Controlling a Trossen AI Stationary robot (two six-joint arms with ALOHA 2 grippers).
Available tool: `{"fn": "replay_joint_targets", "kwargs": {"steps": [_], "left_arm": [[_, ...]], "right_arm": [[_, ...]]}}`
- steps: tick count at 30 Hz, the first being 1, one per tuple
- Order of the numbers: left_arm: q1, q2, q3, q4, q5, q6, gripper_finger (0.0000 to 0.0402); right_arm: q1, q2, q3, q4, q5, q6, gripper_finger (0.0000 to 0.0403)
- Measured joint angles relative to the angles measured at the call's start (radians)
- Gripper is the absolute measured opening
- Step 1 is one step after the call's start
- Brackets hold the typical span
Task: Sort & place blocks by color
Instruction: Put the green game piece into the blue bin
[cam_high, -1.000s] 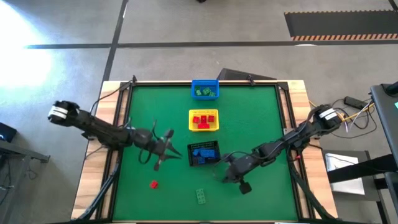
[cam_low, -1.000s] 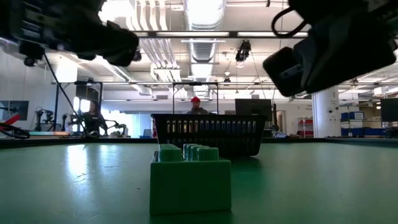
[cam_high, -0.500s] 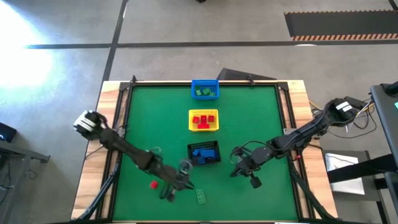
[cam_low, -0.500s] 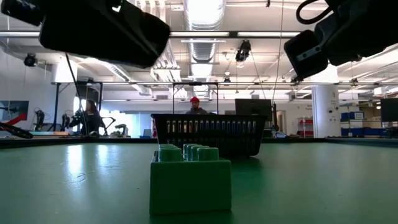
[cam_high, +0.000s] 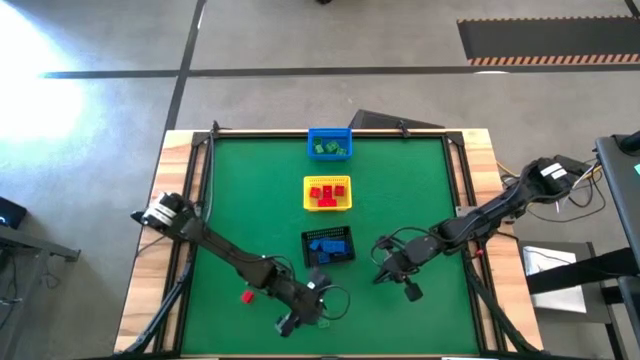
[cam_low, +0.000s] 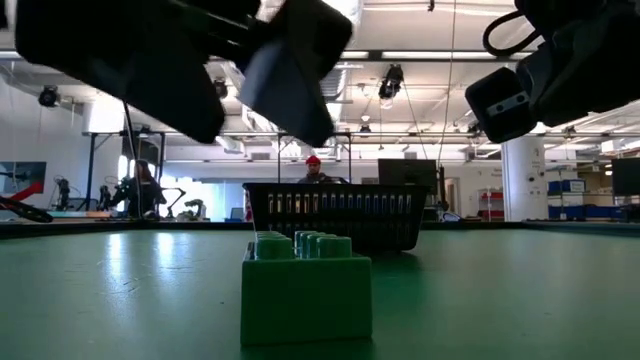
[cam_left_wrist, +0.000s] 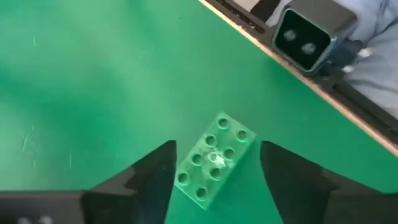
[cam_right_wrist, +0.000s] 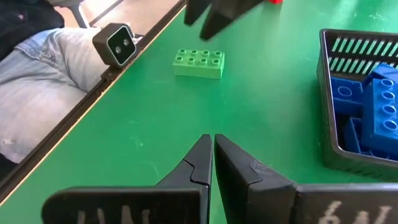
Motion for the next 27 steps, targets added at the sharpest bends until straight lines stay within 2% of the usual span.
{"fn": "replay_joint_targets", "kwargs": {"steps": [5,11,20,23,27], "left_arm": [[0.020,0.068,0.034,0.012,0.012,0.087,0.0240],[0.037,0.117,0.043,0.061,0.114,0.131,0.0242],[0.064,0.159,0.031,0.076,0.179,0.127,0.0241],[0.067,0.162,0.030,0.077,0.198,0.126,0.0223],[0.067,0.154,0.029,0.068,0.198,0.125,0.0169]], "right_arm": [[0.000,0.007,0.000,0.006,0.000,0.007,0.0009],[0.000,0.007,0.000,0.009,0.000,0.007,0.0009],[0.000,0.007,0.000,0.009,0.000,0.002,0.0009],[0.000,0.007,0.000,0.008,0.000,0.002,0.0009],[0.000,0.007,0.000,0.008,0.000,0.000,0.0009]]}}
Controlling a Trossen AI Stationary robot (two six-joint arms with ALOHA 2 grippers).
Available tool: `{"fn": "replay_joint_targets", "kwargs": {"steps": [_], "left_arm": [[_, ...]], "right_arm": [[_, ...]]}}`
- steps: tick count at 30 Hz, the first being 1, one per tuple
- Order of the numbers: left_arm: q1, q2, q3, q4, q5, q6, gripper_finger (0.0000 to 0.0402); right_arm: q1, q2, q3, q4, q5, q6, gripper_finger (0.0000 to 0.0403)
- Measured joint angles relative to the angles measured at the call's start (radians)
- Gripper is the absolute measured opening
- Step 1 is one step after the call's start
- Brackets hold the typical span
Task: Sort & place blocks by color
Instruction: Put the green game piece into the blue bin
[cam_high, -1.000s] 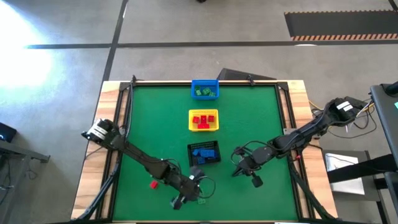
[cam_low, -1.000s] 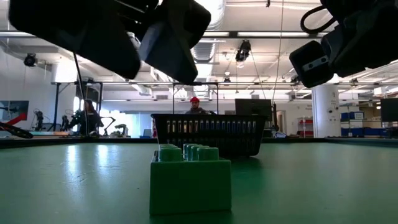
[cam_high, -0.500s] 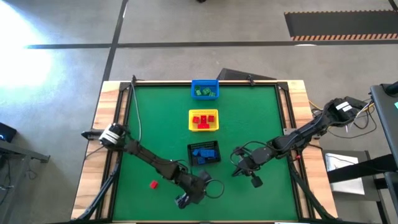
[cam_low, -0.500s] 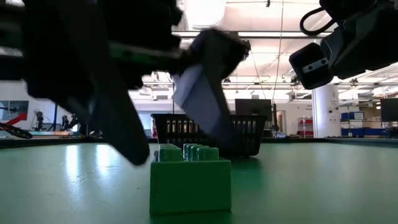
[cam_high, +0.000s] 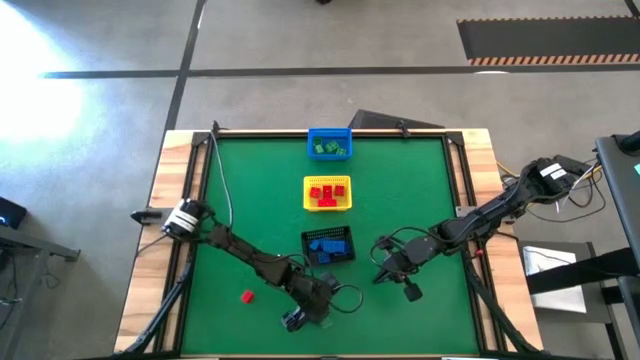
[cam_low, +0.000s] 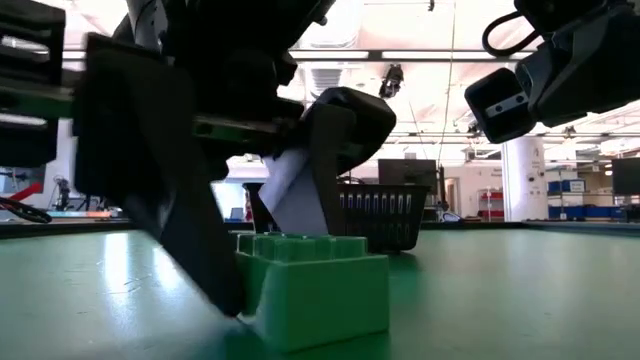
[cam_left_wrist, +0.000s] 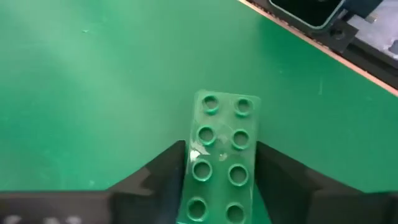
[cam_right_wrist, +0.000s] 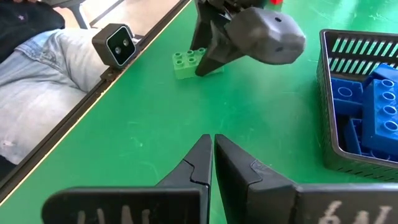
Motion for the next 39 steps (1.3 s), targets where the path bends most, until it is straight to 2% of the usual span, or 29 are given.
{"fn": "replay_joint_targets", "kwargs": {"steps": [3,10,15,19,24,28,33,39], "left_arm": [[0.006,-0.022,-0.002,-0.015,-0.004,-0.014,0.0122],[0.020,-0.138,-0.053,-0.055,-0.007,-0.078,0.0121],[0.033,-0.308,-0.133,-0.048,-0.102,-0.093,0.0121],[0.096,-0.468,-0.258,0.054,-0.115,-0.139,0.0121],[0.244,-0.654,-0.438,0.253,-0.107,-0.232,0.0121],[0.408,-0.730,-0.508,0.326,-0.119,-0.309,0.0121],[0.593,-0.728,-0.492,0.313,-0.119,-0.316,0.0121],[0.779,-0.657,-0.434,0.291,-0.120,-0.320,0.0121]], "right_arm": [[0.000,0.000,0.000,0.000,0.000,0.000,0.0009],[0.000,0.000,-0.004,-0.001,0.000,-0.026,0.0009],[0.000,0.000,-0.004,-0.004,0.000,-0.044,0.0009],[-0.001,0.000,-0.005,-0.001,0.004,-0.077,0.0009],[-0.001,0.000,-0.005,0.003,0.038,-0.088,0.0009],[-0.001,0.000,-0.005,0.029,0.054,-0.088,0.0009],[-0.001,0.007,-0.005,0.050,0.054,-0.078,0.0009],[-0.001,0.031,-0.005,0.073,0.054,-0.078,0.0009]]}}
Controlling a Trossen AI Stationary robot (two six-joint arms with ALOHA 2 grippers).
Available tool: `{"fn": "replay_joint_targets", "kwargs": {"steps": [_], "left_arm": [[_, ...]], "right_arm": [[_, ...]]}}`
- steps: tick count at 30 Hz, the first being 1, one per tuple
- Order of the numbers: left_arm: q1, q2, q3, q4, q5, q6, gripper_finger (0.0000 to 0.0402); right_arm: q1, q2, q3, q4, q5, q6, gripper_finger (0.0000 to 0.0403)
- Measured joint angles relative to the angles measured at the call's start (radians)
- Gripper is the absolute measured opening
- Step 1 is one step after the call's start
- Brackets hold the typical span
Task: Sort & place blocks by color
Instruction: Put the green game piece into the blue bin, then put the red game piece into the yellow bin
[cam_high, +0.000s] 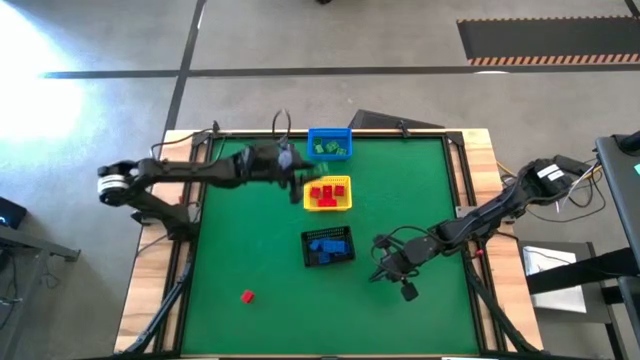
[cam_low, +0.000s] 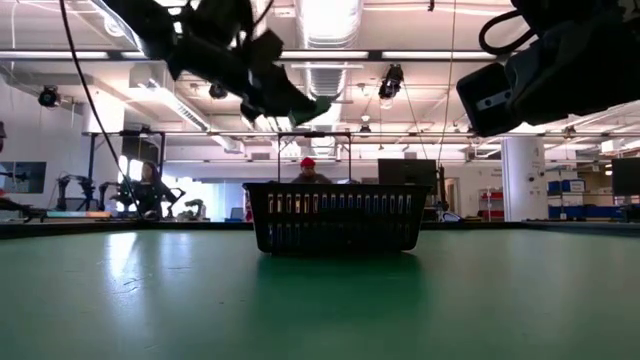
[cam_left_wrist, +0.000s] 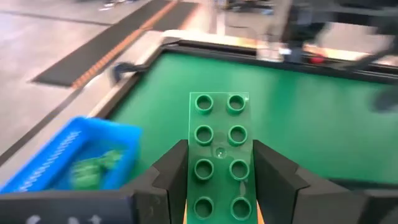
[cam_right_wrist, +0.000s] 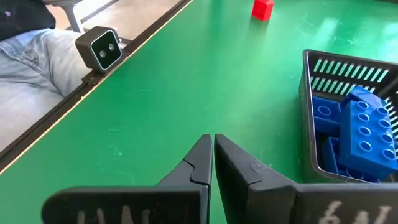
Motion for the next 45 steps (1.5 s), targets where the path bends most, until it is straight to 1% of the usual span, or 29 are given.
{"fn": "replay_joint_targets", "kwargs": {"steps": [3,6,11,14,18,20,23,28,34,36,40,42,45], "left_arm": [[0.071,0.058,0.033,0.000,0.000,-0.019,0.0121],[0.113,0.132,0.078,-0.001,0.001,-0.015,0.0121],[0.183,0.292,0.210,-0.026,0.003,-0.011,0.0121],[0.231,0.384,0.327,-0.096,0.003,-0.012,0.0121],[0.278,0.495,0.475,-0.232,0.003,-0.016,0.0121],[0.291,0.540,0.526,-0.286,0.003,-0.008,0.0121],[0.301,0.596,0.576,-0.314,0.005,0.008,0.0121],[0.320,0.648,0.620,-0.320,0.006,0.008,0.0121],[0.330,0.654,0.623,-0.319,0.005,0.008,0.0121],[0.330,0.654,0.623,-0.321,0.005,0.008,0.0139],[0.331,0.654,0.622,-0.321,0.005,0.008,0.0191],[0.331,0.648,0.620,-0.321,0.004,0.008,0.0198],[0.331,0.625,0.619,-0.316,0.005,0.016,0.0194]], "right_arm": [[0.000,0.012,0.000,0.003,0.000,0.000,0.0009],[0.000,0.027,0.000,0.014,0.000,-0.001,0.0009],[0.000,0.044,0.000,0.023,0.000,-0.001,0.0009],[0.000,0.044,0.000,0.028,0.000,0.000,0.0009],[0.000,0.042,0.000,0.028,-0.001,-0.001,0.0009],[0.000,0.043,0.000,0.028,-0.001,-0.001,0.0009],[0.000,0.043,0.000,0.028,-0.001,-0.001,0.0009],[0.000,0.043,0.000,0.027,-0.002,-0.001,0.0009],[0.000,0.043,0.000,0.028,-0.002,-0.001,0.0009],[0.000,0.043,0.000,0.028,-0.002,-0.001,0.0009],[0.000,0.043,0.000,0.029,-0.002,-0.001,0.0009],[0.000,0.043,0.000,0.029,-0.002,-0.001,0.0009],[0.000,0.043,0.000,0.029,-0.002,-0.001,0.0009]]}}
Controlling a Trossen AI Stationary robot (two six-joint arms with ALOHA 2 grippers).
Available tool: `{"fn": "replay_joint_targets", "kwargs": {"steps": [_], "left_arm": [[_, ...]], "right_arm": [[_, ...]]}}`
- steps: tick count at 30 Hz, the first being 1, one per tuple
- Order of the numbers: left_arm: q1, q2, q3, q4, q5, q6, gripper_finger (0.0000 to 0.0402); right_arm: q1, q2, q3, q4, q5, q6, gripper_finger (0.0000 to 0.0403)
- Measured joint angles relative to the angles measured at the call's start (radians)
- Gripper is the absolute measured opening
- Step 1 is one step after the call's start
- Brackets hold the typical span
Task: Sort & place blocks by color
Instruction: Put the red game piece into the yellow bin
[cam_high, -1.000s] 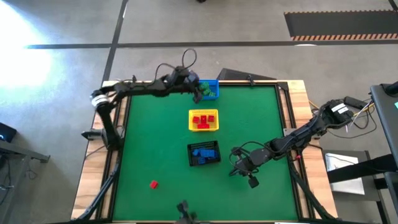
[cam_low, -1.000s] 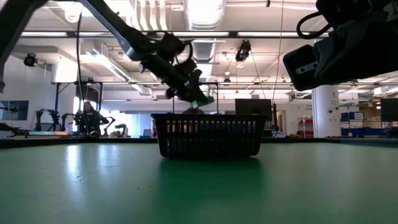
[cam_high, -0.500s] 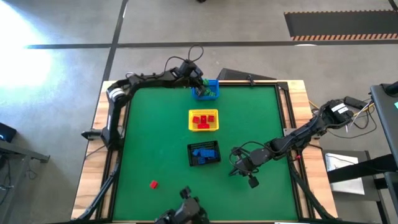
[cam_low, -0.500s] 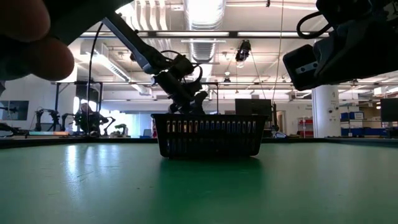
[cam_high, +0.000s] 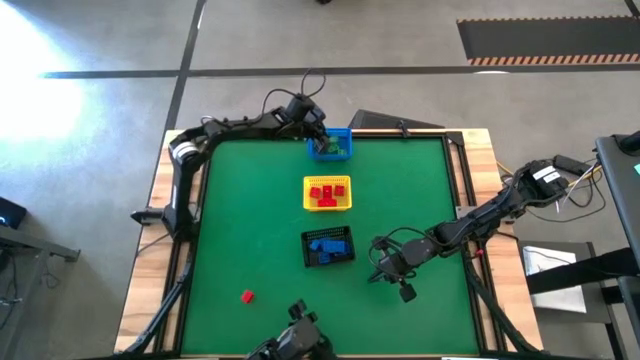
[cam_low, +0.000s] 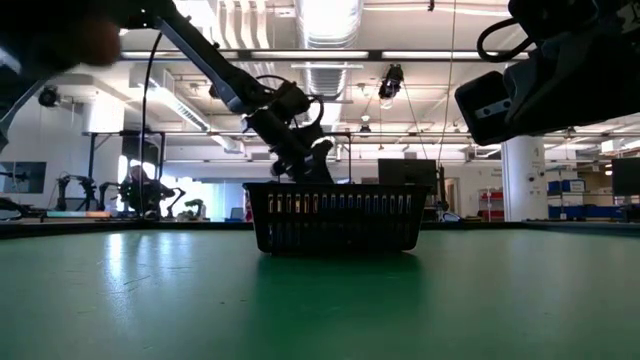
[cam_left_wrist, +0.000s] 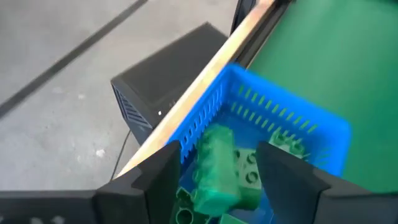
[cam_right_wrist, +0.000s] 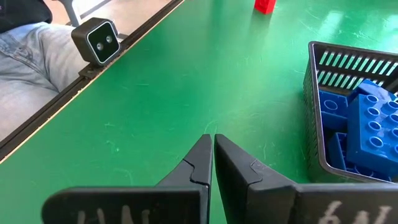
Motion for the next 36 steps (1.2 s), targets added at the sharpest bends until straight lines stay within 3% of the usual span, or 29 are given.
{"fn": "replay_joint_targets", "kwargs": {"steps": [13,24,36], "left_arm": [[-0.032,-0.125,-0.072,0.075,0.000,0.082,0.0090],[-0.056,-0.356,-0.449,0.447,0.013,0.071,0.0008],[-0.162,-0.693,-0.805,0.533,0.034,0.072,0.0001]], "right_arm": [[0.000,0.000,0.000,-0.004,0.000,0.000,0.0009],[0.000,0.000,-0.004,-0.004,0.001,-0.003,0.0009],[0.000,0.000,-0.006,0.005,0.028,-0.027,0.0009]]}}
